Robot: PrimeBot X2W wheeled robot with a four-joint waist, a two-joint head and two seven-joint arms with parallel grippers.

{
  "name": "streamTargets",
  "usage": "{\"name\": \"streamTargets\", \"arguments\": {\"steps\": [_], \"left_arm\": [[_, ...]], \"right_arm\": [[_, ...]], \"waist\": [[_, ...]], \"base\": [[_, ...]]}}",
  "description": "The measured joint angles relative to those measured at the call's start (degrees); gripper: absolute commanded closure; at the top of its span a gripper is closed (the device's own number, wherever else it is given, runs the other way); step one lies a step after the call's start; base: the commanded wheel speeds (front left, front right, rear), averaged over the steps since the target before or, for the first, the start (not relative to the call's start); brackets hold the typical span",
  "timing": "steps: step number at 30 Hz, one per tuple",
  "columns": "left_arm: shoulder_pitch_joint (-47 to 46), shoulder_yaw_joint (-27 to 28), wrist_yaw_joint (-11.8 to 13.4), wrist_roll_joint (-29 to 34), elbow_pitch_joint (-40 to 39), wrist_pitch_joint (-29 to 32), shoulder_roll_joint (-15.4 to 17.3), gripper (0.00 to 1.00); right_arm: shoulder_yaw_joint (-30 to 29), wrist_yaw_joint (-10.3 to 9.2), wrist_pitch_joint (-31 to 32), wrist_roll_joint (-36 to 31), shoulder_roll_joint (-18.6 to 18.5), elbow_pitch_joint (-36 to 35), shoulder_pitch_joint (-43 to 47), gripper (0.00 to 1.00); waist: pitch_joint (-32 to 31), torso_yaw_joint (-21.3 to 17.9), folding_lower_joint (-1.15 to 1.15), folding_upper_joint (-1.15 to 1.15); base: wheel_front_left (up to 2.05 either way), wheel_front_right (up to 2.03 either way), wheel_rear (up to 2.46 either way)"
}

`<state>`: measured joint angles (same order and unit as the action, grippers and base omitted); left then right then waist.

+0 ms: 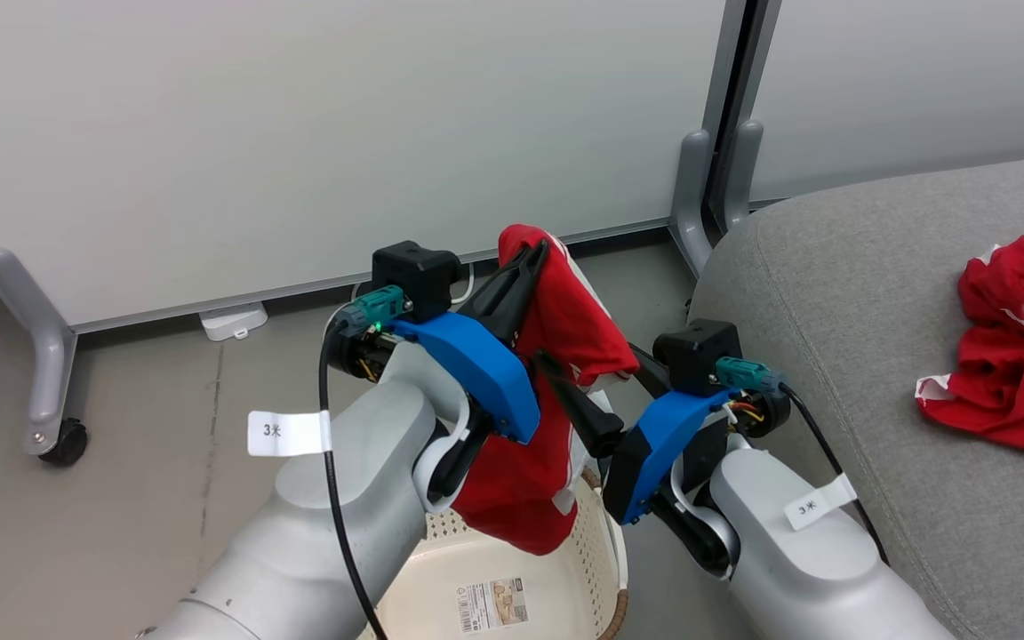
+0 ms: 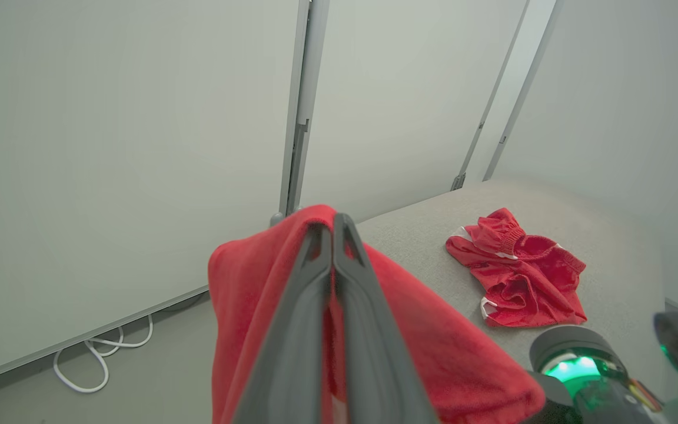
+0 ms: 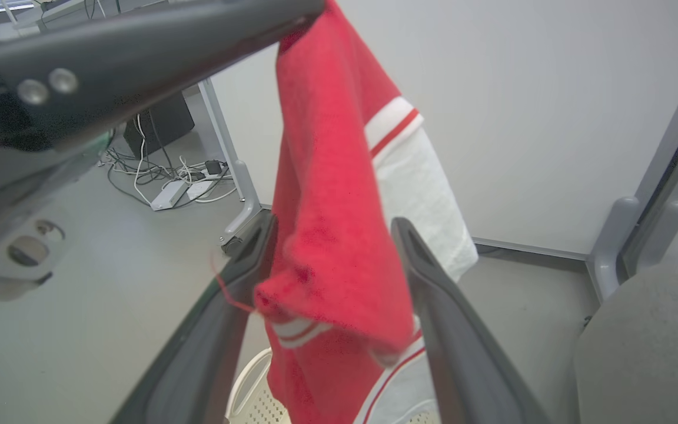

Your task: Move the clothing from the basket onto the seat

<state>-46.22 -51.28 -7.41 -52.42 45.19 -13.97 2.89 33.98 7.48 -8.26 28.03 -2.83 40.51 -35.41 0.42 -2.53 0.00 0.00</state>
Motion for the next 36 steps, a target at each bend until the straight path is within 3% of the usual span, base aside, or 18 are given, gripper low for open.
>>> {"name": "streamTargets", "arguments": {"steps": [2,3,4,5,16,36], "left_arm": [[-0.1,-0.9,0.0,-0.5,-0.2,-0.1,0.0,1.00],[-0.1,-0.9,0.0,-0.5,-0.2,-0.1,0.0,1.00],[-0.1,-1.3,0.0,-0.8,-0.2,-0.3,0.0,1.00],[-0.1,-1.3,0.0,-0.8,-0.2,-0.3,0.0,1.00],[-0.1,-3.2,0.1,-2.1,0.4,-0.3,0.0,1.00],[-0.6,-3.6,0.1,-3.0,1.4,-0.8,0.0,1.00]], "right_arm": [[2.5,0.00,-0.4,1.8,0.0,2.3,-2.0,0.00],[2.5,0.00,-0.4,1.8,0.0,2.3,-2.0,0.18],[4.0,0.00,-0.4,3.2,0.0,3.7,-2.8,0.74],[4.0,0.00,-0.4,3.2,0.0,3.7,-2.8,1.00],[9.0,0.00,-3.0,8.2,0.0,8.6,-5.5,1.00],[12.7,0.00,-5.7,12.0,0.0,12.3,-7.6,1.00]], "waist": [[-0.1,0.1,0.00,0.00],[-0.1,0.1,0.00,0.00],[-0.2,0.2,0.00,0.00],[-0.2,0.2,0.00,0.00],[-1.0,0.2,0.00,0.00],[-1.2,-1.7,0.00,0.00]], "base": [[0.00,0.00,0.00],[0.00,0.00,0.00],[0.00,0.00,0.00],[0.00,0.00,0.00],[0.00,0.00,0.00],[0.00,0.00,0.00]]}}
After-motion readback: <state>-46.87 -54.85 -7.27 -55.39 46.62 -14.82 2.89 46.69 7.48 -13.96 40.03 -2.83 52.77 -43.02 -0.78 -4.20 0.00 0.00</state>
